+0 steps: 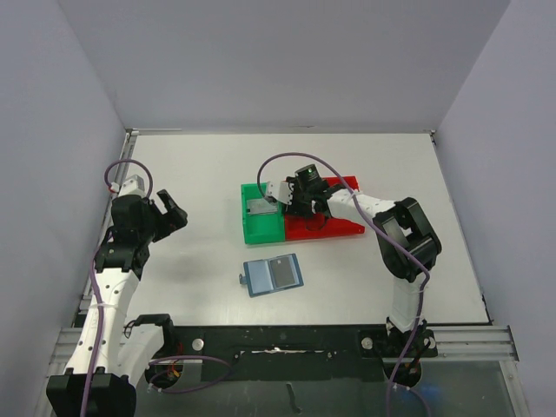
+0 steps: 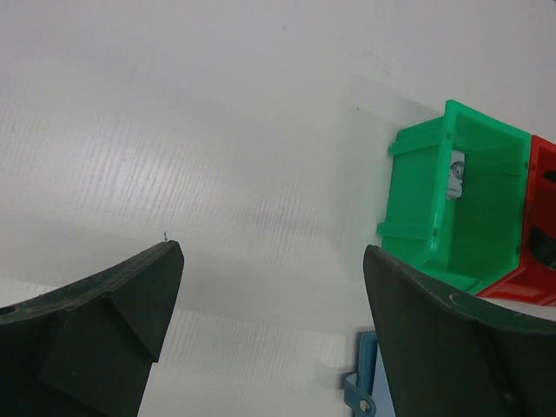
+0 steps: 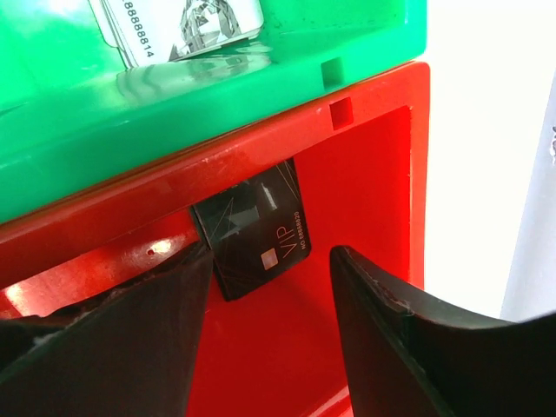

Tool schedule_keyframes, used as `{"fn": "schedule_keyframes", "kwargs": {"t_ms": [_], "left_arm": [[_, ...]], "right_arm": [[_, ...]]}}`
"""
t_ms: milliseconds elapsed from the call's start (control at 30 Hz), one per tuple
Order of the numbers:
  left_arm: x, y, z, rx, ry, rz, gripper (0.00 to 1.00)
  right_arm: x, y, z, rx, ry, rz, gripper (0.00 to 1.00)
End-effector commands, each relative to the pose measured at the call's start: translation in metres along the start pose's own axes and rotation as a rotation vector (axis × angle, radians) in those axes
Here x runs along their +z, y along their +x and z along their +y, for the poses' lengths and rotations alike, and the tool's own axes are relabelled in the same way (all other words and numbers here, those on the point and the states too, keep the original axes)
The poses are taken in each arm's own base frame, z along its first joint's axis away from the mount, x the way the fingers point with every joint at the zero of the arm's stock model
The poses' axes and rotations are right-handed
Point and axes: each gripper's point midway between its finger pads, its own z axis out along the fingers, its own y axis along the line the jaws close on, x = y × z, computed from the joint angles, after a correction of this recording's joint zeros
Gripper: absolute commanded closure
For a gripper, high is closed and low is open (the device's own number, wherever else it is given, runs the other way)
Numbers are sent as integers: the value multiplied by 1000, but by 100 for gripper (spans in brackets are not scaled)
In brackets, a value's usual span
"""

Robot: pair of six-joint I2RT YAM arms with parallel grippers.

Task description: Take the credit cards out of the card holder

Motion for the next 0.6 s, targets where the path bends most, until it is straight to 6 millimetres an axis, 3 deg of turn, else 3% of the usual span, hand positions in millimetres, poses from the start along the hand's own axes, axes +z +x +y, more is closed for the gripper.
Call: {"fn": "schedule_keyframes", "kwargs": {"t_ms": [0,267,367,567], "left_arm": [[1,-17,-11,19,53,-57,15],[2,-15,-12,22,59,-46,15],[2,-14,-12,23,62,-44,15],[3,-14,-12,25,62,-43,15]], "right_arm": [[-7,-15,-19,22,31,-49,42],[-7,-18,-24,62,49,-60,41],[-21,-32,-37,95,92,-117,40],[-67,-53,-63,165,243,-222,39]]}}
